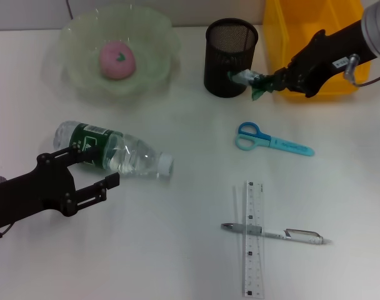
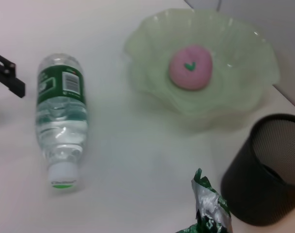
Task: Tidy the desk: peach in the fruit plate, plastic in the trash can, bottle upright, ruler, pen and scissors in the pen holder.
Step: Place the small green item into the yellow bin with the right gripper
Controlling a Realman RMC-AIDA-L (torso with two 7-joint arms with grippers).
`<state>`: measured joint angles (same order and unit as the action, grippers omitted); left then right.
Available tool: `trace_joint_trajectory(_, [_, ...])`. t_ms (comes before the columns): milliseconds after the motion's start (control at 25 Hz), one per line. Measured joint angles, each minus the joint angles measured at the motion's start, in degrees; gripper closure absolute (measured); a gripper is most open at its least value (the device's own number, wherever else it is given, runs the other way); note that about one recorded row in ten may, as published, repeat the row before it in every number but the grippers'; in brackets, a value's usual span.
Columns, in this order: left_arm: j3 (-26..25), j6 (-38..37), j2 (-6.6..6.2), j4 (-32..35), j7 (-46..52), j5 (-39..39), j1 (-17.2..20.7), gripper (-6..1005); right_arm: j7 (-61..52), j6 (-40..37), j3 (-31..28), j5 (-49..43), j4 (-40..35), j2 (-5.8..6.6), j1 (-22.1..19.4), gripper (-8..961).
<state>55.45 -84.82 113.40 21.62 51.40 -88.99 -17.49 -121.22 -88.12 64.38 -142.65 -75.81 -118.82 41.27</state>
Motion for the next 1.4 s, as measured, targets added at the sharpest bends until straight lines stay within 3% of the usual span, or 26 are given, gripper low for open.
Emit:
trace_joint_trajectory(680, [0.0, 0.0, 0.07, 0.0, 0.0, 0.0, 0.1, 313, 0.4, -0.4, -7.6, -3.5, -0.5, 0.54, -1.3, 916])
trace_joint_trajectory(1400, [0.0, 0.0, 0.23, 0.0, 0.0, 0.0, 0.0, 312, 0.2, 3.0, -10.8, -7.1, -0.1, 1.1, -1.6, 916])
